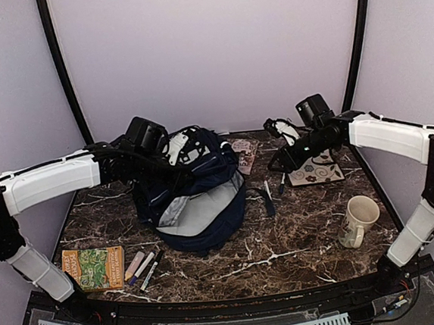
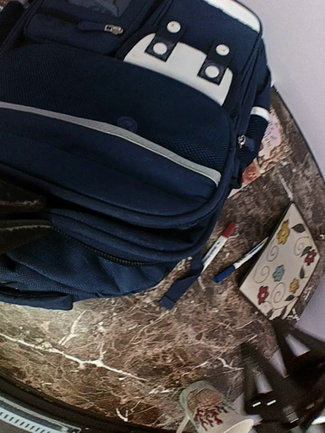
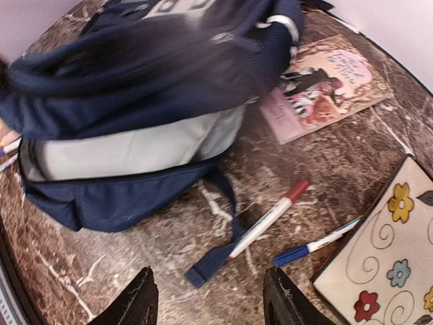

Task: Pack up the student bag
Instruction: Place the largest pocket of the bag in the student bag.

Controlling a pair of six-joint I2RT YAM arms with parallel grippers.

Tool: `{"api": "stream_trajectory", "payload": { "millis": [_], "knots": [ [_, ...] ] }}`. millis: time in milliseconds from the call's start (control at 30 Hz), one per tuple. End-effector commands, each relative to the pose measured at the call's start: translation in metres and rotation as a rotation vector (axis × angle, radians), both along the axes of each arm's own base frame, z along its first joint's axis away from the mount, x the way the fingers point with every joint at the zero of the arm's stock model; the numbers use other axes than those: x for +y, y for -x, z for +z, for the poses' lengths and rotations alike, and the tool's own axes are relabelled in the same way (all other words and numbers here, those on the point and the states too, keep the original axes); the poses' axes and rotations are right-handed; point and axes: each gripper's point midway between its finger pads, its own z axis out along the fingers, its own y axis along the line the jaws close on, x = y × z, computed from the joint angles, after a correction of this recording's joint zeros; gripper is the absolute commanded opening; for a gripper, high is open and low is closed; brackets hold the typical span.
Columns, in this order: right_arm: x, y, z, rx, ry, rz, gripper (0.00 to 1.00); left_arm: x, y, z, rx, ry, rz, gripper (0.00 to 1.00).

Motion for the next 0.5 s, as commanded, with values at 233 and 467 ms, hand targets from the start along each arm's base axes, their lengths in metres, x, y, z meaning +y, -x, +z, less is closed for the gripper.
{"api": "stream_trajectory", "payload": {
  "millis": [233,467],
  "knots": [
    [0.010,-0.111,-0.003,0.055,-0.273,-0.217,0.53,0.041,0.056,-0.078,0.269,-0.250,0.035,0.00],
    [0.015,-0.137,-0.022,0.095,-0.275,-0.275,0.53,0.022,0.060,-0.018,0.211,-0.165,-0.045,0.52]
  ]
}}
